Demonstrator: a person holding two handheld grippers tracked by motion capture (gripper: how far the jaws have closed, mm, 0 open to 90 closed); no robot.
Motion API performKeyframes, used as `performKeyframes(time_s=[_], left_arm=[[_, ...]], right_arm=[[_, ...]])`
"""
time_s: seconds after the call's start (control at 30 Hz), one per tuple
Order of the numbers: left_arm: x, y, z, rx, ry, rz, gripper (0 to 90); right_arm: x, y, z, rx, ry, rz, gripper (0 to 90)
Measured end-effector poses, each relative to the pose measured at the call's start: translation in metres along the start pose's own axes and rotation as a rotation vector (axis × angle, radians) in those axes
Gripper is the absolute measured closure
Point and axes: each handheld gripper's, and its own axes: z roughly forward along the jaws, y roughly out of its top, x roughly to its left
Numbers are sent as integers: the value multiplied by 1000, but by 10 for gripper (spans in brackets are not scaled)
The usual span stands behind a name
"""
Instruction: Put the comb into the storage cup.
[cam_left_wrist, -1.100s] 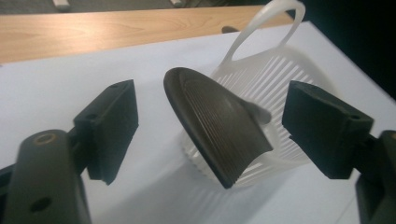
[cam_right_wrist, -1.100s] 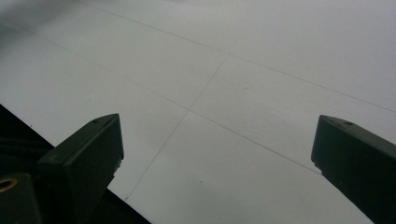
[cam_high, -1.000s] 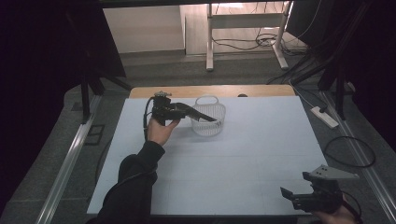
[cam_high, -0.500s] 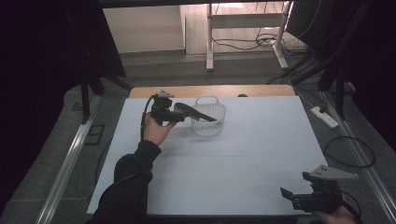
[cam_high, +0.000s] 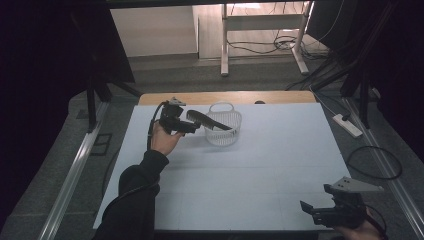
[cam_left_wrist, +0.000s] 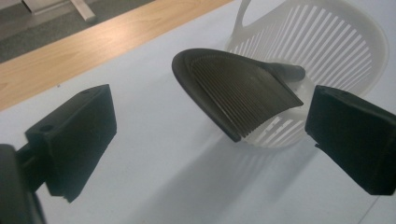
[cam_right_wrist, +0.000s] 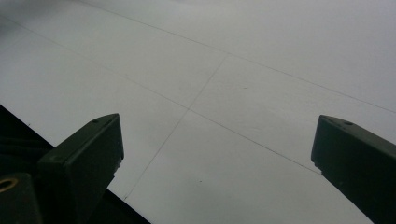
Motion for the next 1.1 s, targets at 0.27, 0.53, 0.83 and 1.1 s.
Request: performKeyframes(time_s=[0.27,0.53,0.83,1.1], left_arm=[[0,-1,-2,38,-41,-10,5],[0,-3,-6,49,-66,-4,0],[-2,-6,-15,31,-80,8,0],[-5,-13,-23,29,-83,23,0]], right_arm=[[0,0,0,2,-2,3,6],[-1,0,0,-2,-7,21,0],[-1,0,0,7,-65,35,0],[-2,1,0,-1,-99,36,0]])
